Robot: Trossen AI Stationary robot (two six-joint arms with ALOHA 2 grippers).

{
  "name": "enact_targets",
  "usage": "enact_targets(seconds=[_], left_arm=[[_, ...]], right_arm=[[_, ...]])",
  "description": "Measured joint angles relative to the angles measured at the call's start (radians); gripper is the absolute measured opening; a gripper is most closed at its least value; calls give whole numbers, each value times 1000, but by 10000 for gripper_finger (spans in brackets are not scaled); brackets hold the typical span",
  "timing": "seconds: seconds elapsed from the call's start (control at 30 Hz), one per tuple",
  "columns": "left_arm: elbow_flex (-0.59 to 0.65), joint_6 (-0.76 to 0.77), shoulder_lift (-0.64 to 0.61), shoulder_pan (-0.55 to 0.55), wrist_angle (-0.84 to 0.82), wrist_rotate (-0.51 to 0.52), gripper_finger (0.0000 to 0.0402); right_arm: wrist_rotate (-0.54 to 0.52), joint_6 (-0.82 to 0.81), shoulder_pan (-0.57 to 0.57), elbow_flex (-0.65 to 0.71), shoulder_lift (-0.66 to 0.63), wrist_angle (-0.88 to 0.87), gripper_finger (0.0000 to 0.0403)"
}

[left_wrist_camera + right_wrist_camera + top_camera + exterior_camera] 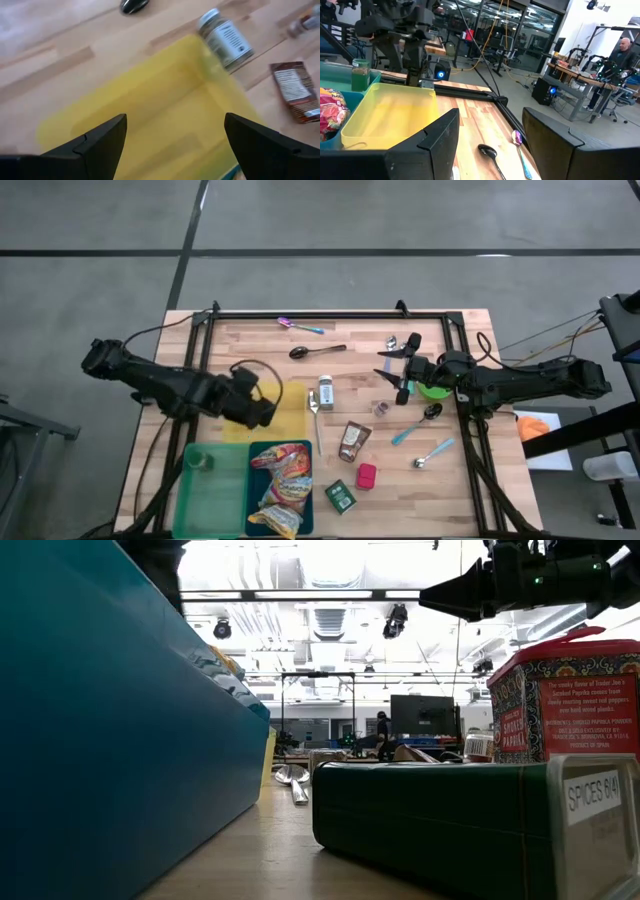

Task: Pick & Place Food Item
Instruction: Put the white spice bottle into the green bin

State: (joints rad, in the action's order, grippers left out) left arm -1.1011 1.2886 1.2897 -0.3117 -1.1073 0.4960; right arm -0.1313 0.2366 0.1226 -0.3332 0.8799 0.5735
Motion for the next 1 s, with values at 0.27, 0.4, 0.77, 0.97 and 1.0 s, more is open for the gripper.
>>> enact_targets(seconds=[0.27,0.4,0.77,0.97,1.0], left_arm=[[14,-252,11,134,157,-25,338],[23,-318,11,170,204,-24,338],[21,-474,18,330,298,-262,338],[11,-595,74,510,360,-494,338],[0,-609,91,538,360,-534,338]], right_arm=[[0,0,0,0,0,0,215],[0,0,0,0,0,0,215],[0,0,0,0,1,0,215],[0,0,0,0,1,0,215],[0,0,0,0,1,0,215]])
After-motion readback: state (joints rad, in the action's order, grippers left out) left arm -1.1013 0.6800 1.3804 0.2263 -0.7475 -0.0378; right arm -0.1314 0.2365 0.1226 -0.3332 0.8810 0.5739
